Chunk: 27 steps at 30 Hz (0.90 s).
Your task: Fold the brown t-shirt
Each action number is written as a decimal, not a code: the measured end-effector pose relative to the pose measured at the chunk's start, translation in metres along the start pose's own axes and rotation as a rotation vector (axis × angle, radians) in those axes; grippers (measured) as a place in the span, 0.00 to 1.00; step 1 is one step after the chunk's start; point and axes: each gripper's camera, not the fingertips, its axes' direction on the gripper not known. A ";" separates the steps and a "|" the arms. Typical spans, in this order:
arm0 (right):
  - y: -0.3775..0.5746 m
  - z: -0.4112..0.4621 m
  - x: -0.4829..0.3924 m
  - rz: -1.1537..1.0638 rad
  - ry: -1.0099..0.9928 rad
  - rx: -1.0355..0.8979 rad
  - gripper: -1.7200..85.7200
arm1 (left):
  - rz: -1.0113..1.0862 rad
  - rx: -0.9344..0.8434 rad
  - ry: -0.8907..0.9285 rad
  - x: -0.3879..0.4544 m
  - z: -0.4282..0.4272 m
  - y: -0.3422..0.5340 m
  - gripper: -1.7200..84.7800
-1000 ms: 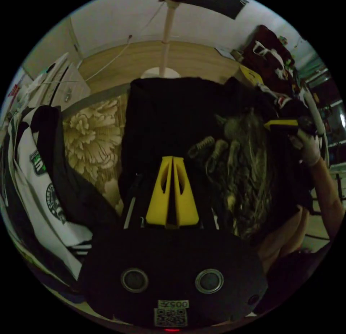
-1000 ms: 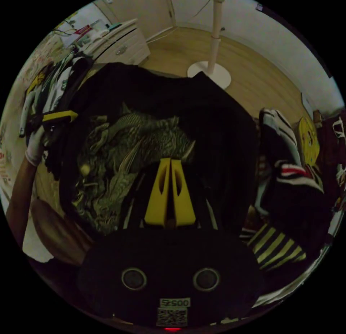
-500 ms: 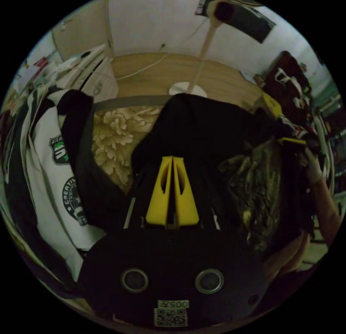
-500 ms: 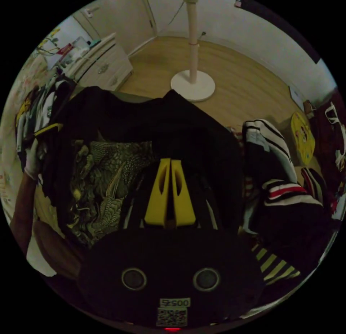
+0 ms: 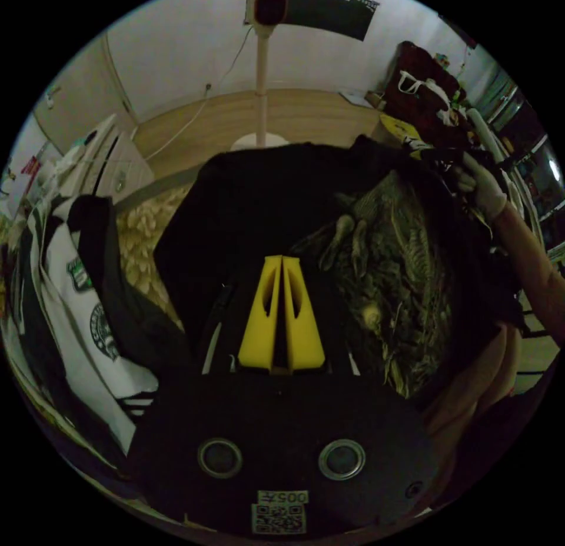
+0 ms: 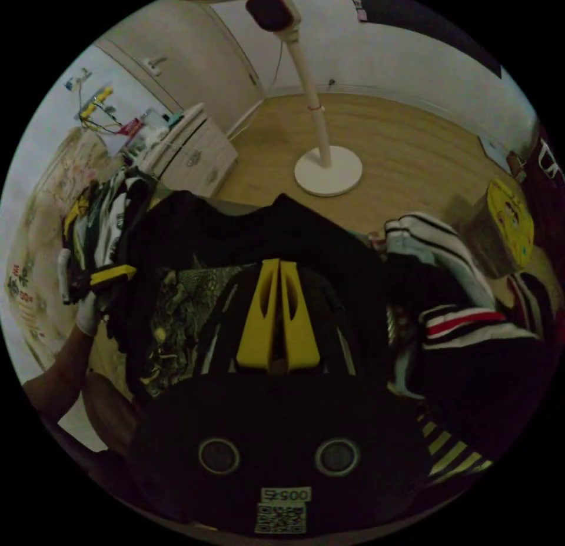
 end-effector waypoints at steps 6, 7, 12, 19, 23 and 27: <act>-0.007 0.022 -0.004 0.009 0.093 -0.126 0.01 | -0.046 -0.078 -0.023 0.015 0.018 -0.069 0.01; -0.005 0.025 -0.004 -0.004 0.118 -0.143 0.00 | -0.054 -0.092 0.028 0.016 0.023 -0.079 0.01; 0.004 0.020 0.002 -0.038 0.158 -0.121 0.00 | -0.108 -0.120 0.025 0.019 0.027 -0.101 0.01; 0.059 -0.027 0.013 -0.097 -0.018 0.058 0.00 | -0.230 0.100 0.015 0.026 -0.020 -0.080 0.01; 0.121 -0.035 -0.003 -0.247 -0.113 -0.117 0.00 | 0.068 0.106 0.018 0.097 -0.047 -0.030 0.01; 0.195 -0.024 -0.024 -0.347 -0.116 -0.332 0.00 | 0.288 -0.086 0.128 0.161 -0.036 0.022 0.01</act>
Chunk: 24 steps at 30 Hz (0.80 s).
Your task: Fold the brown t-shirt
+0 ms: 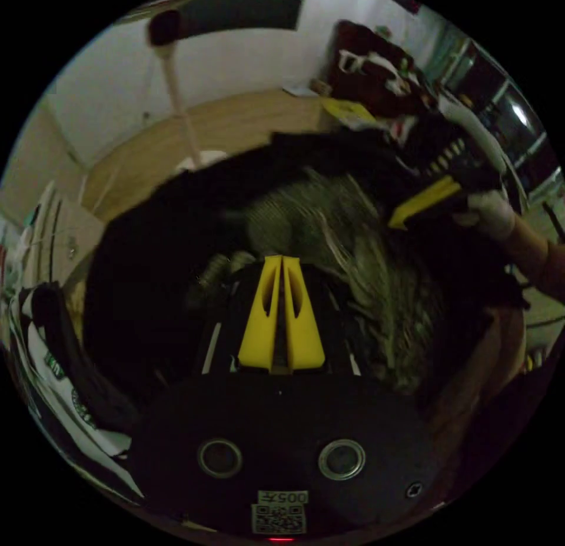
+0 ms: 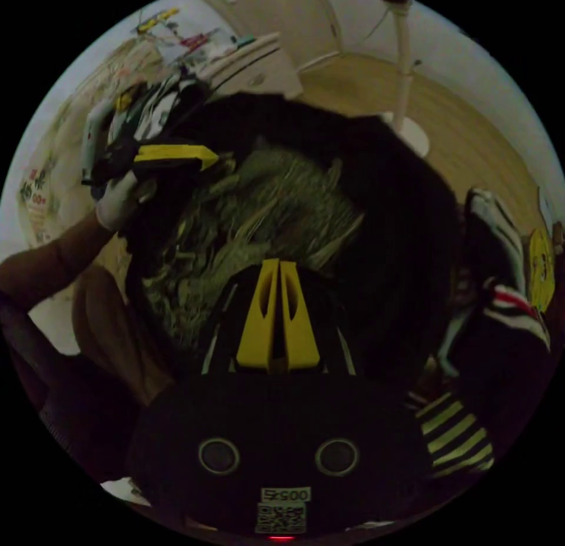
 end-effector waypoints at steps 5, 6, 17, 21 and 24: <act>0.044 0.017 -0.014 0.024 0.058 -0.030 0.00 | 0.041 -0.031 -0.017 0.043 0.008 0.029 0.01; 0.054 0.016 -0.012 0.053 0.044 -0.036 0.00 | 0.022 -0.039 -0.011 0.043 0.006 0.030 0.01; 0.263 -0.084 -0.028 0.290 0.065 0.262 0.00 | -0.036 0.169 0.247 0.147 -0.075 0.095 0.01; 0.365 -0.106 -0.037 0.415 0.108 0.285 0.00 | 0.058 0.180 0.327 0.214 -0.076 0.110 0.02; 0.432 -0.113 -0.041 0.507 0.090 0.290 0.01 | 0.150 0.191 0.390 0.265 -0.077 0.113 0.03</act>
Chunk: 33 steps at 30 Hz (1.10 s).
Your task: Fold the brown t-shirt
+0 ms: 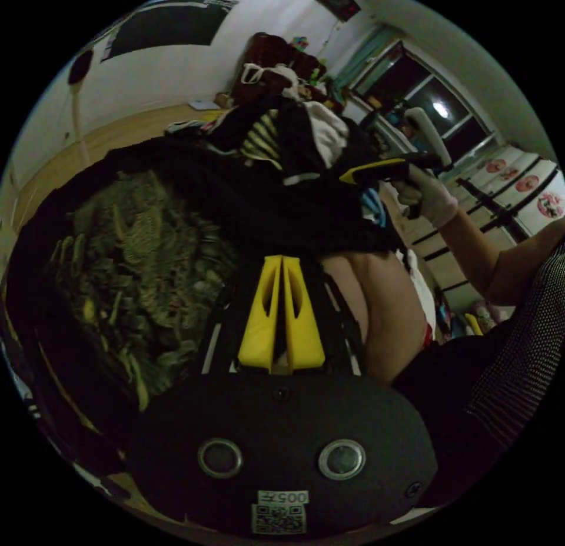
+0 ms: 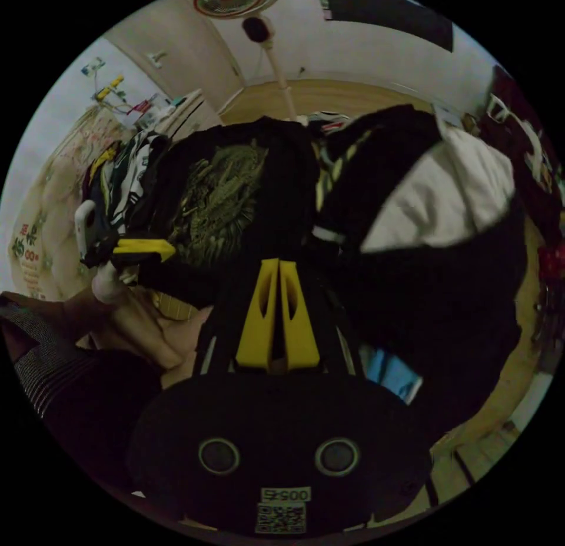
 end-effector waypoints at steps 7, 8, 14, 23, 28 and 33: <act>0.102 -0.019 0.048 0.165 -0.197 -0.012 0.07 | 0.308 -0.009 0.077 0.091 0.020 -0.007 0.14; 0.108 -0.020 0.050 0.173 -0.212 -0.010 0.08 | 0.342 -0.011 0.071 0.099 0.021 -0.007 0.15; 0.142 -0.011 0.063 0.220 -0.356 -0.070 0.12 | 0.426 -0.166 0.053 0.121 0.043 -0.004 0.15; 0.151 -0.063 0.045 0.110 -0.285 0.110 0.01 | 0.188 -0.076 0.095 0.114 0.015 0.006 0.07; 0.123 -0.116 0.020 -0.020 -0.267 0.265 0.01 | 0.173 0.113 0.108 0.106 -0.028 0.006 0.07; 0.066 -0.162 -0.018 -0.166 -0.154 0.408 0.01 | 0.139 0.281 0.164 0.062 -0.086 -0.011 0.07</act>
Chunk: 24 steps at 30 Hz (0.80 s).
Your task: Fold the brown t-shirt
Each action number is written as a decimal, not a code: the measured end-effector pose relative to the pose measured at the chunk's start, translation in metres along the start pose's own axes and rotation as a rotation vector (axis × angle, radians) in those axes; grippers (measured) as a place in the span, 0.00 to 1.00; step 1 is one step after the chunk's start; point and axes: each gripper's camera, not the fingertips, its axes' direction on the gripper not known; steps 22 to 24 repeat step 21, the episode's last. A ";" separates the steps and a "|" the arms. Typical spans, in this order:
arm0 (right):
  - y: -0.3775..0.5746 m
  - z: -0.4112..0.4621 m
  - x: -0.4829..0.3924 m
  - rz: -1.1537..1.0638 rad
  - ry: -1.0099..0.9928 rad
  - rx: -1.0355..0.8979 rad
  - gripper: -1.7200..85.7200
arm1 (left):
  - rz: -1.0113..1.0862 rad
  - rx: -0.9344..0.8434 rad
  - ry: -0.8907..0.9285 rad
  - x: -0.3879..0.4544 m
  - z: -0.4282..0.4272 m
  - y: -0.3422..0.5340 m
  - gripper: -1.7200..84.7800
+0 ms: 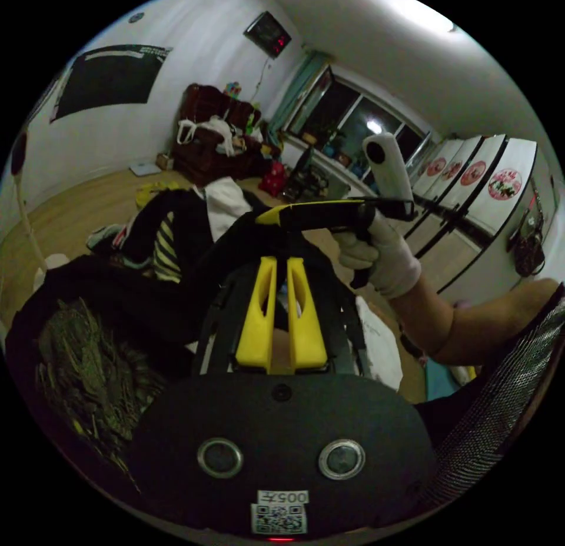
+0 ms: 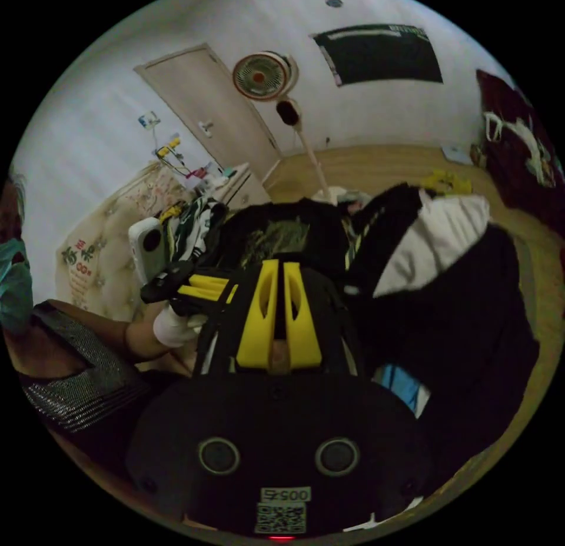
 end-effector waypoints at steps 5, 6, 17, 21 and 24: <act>-0.099 0.007 -0.029 -0.106 -0.003 0.123 0.00 | -0.116 0.200 0.147 -0.083 -0.086 -0.043 0.07; -0.124 0.012 -0.039 -0.125 -0.015 0.144 0.00 | -0.131 0.225 0.157 -0.092 -0.097 -0.045 0.07; -0.250 0.204 -0.151 -0.310 -0.299 -0.056 0.01 | -0.443 0.534 -0.172 -0.223 -0.259 0.080 0.07; -0.242 0.325 -0.166 -0.250 -0.316 -0.224 0.03 | -0.680 0.540 -0.271 -0.275 -0.262 0.146 0.07; -0.242 0.325 -0.166 -0.250 -0.316 -0.224 0.03 | -0.680 0.540 -0.271 -0.275 -0.262 0.146 0.07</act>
